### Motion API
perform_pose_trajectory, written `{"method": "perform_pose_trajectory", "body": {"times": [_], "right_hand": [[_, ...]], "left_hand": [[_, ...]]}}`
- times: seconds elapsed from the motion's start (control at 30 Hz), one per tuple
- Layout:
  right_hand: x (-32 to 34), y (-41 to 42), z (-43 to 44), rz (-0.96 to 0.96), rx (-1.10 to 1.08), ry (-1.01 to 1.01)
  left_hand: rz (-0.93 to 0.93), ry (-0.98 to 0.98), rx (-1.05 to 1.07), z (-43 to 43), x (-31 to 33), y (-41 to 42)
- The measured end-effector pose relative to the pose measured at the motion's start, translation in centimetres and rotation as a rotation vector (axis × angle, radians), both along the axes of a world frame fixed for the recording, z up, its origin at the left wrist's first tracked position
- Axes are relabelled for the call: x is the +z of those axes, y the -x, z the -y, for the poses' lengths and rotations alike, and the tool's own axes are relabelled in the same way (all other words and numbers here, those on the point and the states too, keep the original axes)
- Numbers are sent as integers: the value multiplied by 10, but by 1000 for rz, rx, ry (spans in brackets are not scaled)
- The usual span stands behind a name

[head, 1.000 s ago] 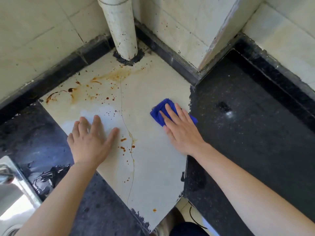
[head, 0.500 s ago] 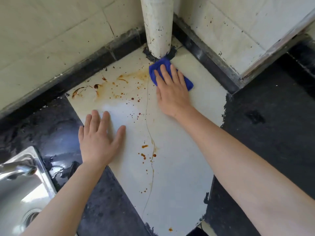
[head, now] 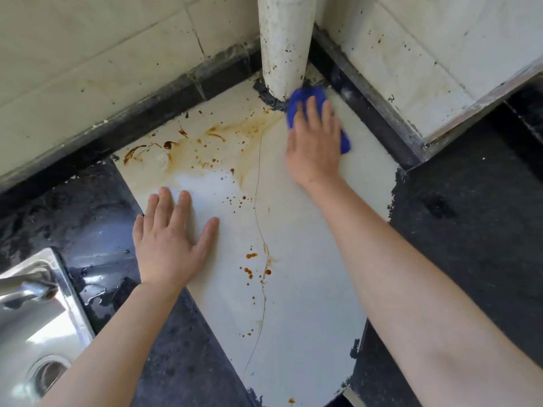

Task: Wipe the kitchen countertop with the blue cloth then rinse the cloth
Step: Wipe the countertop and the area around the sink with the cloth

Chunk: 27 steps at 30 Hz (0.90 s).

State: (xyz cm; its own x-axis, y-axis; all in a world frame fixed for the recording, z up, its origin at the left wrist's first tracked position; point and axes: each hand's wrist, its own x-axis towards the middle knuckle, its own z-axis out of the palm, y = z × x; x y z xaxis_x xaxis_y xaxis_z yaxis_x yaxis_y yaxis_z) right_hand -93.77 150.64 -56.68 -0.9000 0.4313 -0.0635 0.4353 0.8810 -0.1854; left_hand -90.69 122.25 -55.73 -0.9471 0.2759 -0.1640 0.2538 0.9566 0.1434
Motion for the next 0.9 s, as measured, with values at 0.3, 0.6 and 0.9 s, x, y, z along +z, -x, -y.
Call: {"method": "perform_pose_trajectory", "body": {"times": [0.3, 0.6, 0.9], "right_hand": [[-4, -103, 1, -43, 588, -9], [14, 10, -69, -373, -64, 40], [-2, 3, -34, -66, 34, -30]], "left_hand": [[17, -6, 0, 1, -1, 2], [7, -13, 11, 3, -6, 1], [4, -19, 13, 4, -6, 1]]}}
